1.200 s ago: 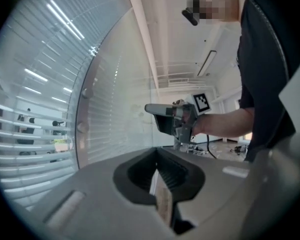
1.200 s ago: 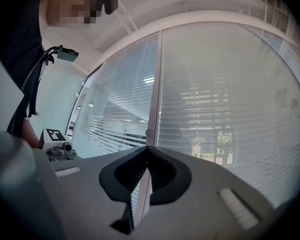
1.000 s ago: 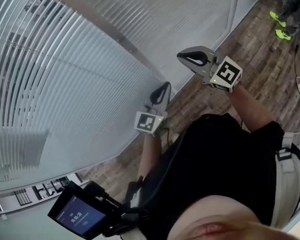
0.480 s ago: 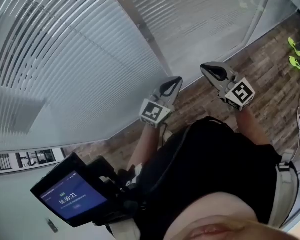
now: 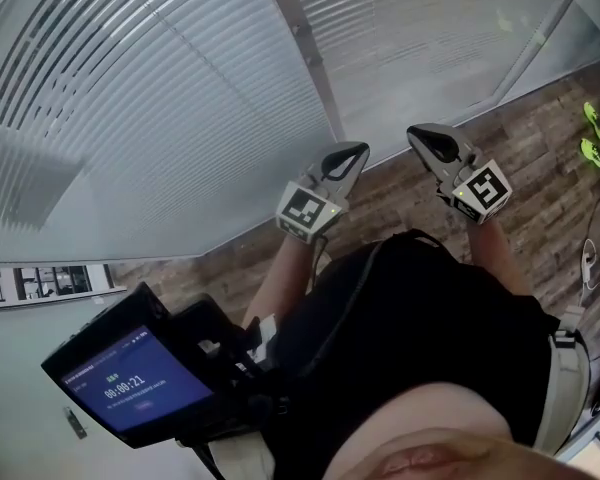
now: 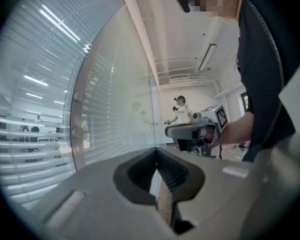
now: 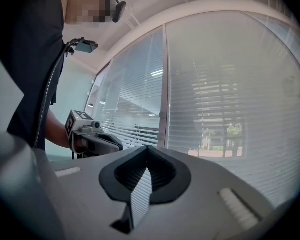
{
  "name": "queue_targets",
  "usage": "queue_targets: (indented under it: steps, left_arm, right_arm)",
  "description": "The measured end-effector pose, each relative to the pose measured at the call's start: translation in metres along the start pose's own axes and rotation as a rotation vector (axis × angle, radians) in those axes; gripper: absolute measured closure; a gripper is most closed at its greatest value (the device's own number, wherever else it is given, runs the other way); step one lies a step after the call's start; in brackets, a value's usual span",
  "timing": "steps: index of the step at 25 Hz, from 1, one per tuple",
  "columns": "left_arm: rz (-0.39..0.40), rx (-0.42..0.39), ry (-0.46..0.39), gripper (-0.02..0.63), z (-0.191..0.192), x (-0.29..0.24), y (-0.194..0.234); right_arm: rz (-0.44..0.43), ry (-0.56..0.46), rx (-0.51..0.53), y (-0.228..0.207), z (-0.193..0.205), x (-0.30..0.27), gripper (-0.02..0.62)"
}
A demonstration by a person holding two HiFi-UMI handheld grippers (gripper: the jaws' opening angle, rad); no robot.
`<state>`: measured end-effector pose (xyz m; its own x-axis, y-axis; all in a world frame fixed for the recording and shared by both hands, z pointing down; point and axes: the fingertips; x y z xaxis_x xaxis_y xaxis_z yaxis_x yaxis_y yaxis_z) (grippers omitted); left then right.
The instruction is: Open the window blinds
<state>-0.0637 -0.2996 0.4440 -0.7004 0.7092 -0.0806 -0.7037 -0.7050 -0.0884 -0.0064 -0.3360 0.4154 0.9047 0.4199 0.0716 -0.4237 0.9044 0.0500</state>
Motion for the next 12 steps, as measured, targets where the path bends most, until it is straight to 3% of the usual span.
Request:
queue_targets:
  steps: [12]
  left_arm:
    - [-0.023, -0.010, 0.013, 0.603, 0.0009, 0.0061, 0.0070]
  right_arm:
    - [-0.018, -0.005, -0.002, -0.0014, 0.0080, -0.0080, 0.589]
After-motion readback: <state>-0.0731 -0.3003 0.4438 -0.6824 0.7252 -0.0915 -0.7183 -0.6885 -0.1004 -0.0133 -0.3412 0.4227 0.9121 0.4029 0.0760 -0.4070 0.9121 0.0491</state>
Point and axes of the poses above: the fingertips, and each gripper's own axes: x backward along the fingers, y to its left, z out of its underside, and after that the axes turned 12 degrees about z, right-handed
